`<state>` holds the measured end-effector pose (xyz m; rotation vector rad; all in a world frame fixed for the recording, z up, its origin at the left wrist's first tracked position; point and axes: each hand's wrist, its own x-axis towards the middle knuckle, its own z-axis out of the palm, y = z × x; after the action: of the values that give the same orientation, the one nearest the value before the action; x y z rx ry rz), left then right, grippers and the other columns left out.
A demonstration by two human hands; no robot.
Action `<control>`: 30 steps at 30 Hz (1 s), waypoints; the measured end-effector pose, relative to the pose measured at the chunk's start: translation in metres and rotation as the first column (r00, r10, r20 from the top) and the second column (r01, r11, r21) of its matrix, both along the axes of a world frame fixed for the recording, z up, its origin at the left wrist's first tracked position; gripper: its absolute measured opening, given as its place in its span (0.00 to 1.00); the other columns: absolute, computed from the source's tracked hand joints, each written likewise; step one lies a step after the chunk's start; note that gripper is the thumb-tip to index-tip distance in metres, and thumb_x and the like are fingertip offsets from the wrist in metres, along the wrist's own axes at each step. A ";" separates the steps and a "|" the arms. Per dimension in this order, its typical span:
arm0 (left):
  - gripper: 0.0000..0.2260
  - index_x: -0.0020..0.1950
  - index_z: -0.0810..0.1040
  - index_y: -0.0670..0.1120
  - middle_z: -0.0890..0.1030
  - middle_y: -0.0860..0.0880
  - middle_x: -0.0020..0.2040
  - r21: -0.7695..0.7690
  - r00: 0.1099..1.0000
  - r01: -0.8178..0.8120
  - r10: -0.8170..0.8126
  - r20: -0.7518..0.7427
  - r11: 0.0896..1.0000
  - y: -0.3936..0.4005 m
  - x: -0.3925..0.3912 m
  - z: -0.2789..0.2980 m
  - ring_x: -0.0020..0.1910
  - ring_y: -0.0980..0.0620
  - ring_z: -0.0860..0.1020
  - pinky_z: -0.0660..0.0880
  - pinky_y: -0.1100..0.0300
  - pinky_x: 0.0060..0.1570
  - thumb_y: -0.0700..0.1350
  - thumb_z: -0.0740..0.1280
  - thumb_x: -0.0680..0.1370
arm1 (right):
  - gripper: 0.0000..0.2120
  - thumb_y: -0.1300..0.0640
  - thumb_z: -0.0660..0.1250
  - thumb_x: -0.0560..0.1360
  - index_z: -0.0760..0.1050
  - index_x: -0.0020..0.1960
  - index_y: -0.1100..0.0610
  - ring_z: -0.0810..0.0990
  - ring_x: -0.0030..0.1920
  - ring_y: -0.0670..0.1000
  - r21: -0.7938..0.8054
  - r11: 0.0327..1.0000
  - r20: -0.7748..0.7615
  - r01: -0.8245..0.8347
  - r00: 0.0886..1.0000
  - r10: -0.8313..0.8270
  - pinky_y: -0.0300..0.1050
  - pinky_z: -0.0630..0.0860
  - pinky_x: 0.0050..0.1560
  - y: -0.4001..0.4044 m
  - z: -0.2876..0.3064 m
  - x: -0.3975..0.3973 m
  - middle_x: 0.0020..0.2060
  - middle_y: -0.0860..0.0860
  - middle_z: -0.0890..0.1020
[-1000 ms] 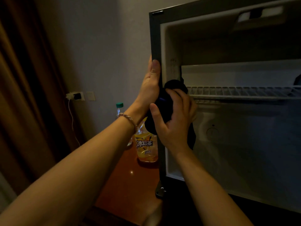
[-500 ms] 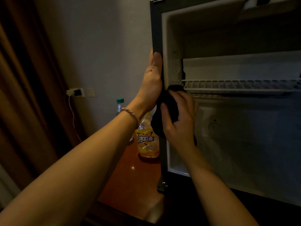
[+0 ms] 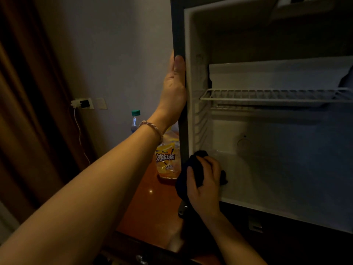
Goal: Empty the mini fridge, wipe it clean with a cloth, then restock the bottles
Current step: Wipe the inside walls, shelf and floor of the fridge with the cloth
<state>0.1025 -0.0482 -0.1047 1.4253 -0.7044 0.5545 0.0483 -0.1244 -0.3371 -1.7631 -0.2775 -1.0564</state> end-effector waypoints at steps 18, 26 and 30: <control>0.22 0.75 0.61 0.36 0.76 0.38 0.60 0.004 0.989 0.139 -0.139 -0.046 0.990 0.005 0.002 0.001 0.51 0.53 0.82 0.79 0.61 0.49 0.49 0.45 0.87 | 0.21 0.48 0.63 0.77 0.74 0.65 0.60 0.66 0.62 0.53 -0.083 0.987 0.242 0.141 0.963 -0.117 0.26 0.60 0.60 -0.007 0.154 0.023 0.59 0.57 0.73; 0.24 0.72 0.65 0.34 0.79 0.36 0.56 0.026 0.998 0.043 -0.042 -0.040 0.999 0.004 0.007 0.000 0.51 0.49 0.82 0.80 0.58 0.51 0.51 0.46 0.87 | 0.21 0.47 0.60 0.78 0.74 0.63 0.59 0.68 0.62 0.54 -0.055 0.996 0.073 0.064 0.996 -0.060 0.29 0.62 0.60 -0.003 0.079 0.010 0.58 0.54 0.72; 0.24 0.73 0.65 0.36 0.79 0.41 0.56 0.025 1.000 0.001 -0.001 -0.019 1.000 0.002 0.004 0.000 0.52 0.50 0.82 0.79 0.60 0.51 0.52 0.47 0.87 | 0.18 0.45 0.59 0.79 0.70 0.64 0.55 0.72 0.60 0.58 -0.125 0.988 -0.003 0.085 0.996 -0.086 0.48 0.72 0.57 -0.005 0.034 0.005 0.58 0.53 0.72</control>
<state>0.1062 -0.0461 -0.1050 1.4512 -0.6991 0.5330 0.0530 -0.1289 -0.3026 -1.9057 -0.2696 -1.1127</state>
